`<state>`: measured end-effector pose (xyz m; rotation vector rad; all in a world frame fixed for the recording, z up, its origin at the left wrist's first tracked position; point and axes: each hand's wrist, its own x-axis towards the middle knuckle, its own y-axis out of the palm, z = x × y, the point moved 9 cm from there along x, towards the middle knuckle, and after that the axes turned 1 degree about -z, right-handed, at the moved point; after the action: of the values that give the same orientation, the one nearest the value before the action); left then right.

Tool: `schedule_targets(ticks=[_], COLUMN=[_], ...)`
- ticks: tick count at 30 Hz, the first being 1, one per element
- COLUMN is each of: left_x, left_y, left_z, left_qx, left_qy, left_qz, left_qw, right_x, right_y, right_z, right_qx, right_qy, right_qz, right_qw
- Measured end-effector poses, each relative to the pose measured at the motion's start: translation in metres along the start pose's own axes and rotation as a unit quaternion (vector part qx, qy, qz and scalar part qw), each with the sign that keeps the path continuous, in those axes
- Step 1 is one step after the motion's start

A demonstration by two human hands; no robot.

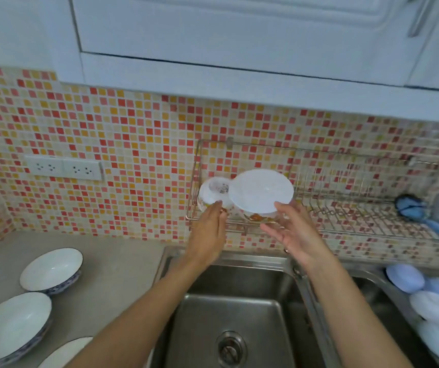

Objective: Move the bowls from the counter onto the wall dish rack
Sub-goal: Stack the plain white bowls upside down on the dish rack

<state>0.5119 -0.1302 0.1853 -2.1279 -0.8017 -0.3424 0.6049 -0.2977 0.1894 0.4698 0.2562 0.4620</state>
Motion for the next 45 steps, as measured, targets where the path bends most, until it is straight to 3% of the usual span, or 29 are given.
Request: schedule_targets(ticks=[4,10,12,17,21,24,35,45], left_x=[0.012,0.017,0.018,0.018,0.020,0.019,0.019,0.019], left_y=[0.064,0.085,0.084,0.083,0.084,0.084,0.081,0.084], left_z=[-0.006,0.004,0.003,0.004,0.004,0.002,0.002,0.005], left_qx=[0.168,0.263,0.261,0.290,0.275,0.268,0.235,0.231], left_qy=[0.069,0.104,0.112,0.110,0.099,0.098,0.101,0.100], left_qz=[0.107,0.082,0.068,0.025,0.027,0.019,0.008,0.018], left_qw=[0.978,0.956,0.956,0.950,0.956,0.958,0.967,0.968], right_x=[0.017,0.051,0.059,0.067,0.080,0.089,0.119,0.116], right_y=[-0.042,-0.078,-0.072,-0.040,-0.025,-0.020,-0.014,-0.024], right_z=[0.041,0.075,0.085,0.089,0.062,0.044,0.024,0.022], right_qx=[-0.054,-0.238,-0.332,-0.535,-0.693,-0.747,-0.780,-0.761], right_qy=[-0.074,-0.158,-0.214,-0.344,-0.325,-0.308,-0.275,-0.256], right_qz=[-0.063,-0.162,-0.163,-0.133,-0.074,-0.024,0.065,0.072], right_qw=[0.994,0.944,0.904,0.760,0.640,0.588,0.558,0.592])
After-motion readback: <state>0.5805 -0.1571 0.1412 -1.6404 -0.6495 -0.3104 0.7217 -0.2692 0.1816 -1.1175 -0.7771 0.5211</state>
